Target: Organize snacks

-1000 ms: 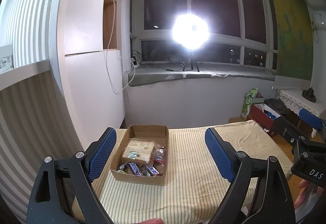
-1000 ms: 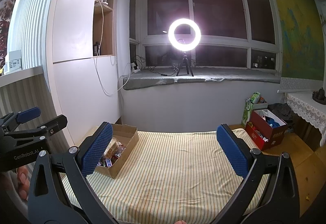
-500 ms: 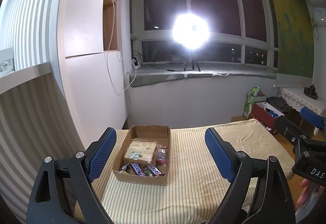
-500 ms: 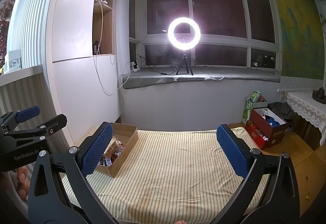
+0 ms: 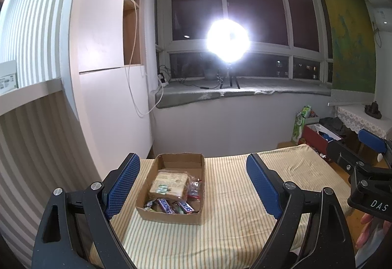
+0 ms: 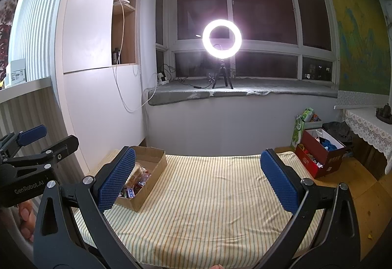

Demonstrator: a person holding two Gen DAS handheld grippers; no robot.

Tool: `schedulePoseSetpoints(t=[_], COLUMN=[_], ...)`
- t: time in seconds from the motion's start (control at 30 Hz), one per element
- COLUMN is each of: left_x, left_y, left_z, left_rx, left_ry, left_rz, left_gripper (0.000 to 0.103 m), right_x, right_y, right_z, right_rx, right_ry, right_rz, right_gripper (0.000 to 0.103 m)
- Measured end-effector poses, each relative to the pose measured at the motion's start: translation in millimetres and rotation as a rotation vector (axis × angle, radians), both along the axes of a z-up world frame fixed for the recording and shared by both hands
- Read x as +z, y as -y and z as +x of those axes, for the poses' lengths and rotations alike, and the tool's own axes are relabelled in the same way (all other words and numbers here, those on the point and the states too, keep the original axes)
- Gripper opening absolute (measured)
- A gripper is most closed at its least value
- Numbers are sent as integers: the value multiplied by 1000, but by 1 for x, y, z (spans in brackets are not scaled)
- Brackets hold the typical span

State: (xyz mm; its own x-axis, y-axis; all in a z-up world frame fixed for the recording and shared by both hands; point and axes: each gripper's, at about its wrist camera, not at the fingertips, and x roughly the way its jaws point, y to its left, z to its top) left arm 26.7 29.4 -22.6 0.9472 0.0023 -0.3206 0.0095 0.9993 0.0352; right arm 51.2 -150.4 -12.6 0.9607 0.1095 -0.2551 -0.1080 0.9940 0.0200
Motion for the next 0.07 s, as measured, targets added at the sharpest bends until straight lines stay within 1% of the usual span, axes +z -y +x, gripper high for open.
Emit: schedulePoseSetpoints(t=[0.07], left_x=[0], left_y=[1], left_z=[0], left_rx=[2], left_ry=[0], left_rz=[1], left_gripper=[89], right_x=[0], right_y=[0], right_z=[0], right_rx=[0], right_ry=[0], right_rz=[0], right_gripper=[103])
